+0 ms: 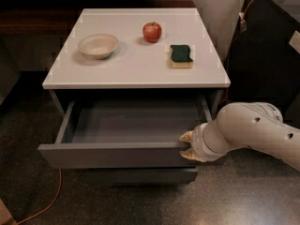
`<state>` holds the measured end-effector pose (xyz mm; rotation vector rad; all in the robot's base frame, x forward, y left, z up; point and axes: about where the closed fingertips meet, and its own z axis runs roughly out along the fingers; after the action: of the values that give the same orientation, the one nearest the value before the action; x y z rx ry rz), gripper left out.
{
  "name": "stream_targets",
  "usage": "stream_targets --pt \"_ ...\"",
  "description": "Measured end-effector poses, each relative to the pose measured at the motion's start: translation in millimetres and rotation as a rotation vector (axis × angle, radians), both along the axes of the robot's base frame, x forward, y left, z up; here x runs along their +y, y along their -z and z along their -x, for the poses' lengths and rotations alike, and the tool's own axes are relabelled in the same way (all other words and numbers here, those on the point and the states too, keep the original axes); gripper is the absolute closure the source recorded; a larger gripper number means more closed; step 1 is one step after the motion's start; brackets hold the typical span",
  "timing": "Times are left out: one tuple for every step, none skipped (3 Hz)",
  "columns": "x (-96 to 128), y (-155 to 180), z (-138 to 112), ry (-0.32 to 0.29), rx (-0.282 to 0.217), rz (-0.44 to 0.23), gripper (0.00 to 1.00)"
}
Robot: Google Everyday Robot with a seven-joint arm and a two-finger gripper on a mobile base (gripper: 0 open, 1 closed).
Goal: Open top drawer
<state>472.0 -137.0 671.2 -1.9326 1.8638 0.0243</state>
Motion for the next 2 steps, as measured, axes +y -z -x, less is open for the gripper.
stream_targets --pt "0.0 0.0 0.1 0.000 0.000 0.000 1.00" --pt "0.0 0.0 0.2 0.000 0.000 0.000 1.00"
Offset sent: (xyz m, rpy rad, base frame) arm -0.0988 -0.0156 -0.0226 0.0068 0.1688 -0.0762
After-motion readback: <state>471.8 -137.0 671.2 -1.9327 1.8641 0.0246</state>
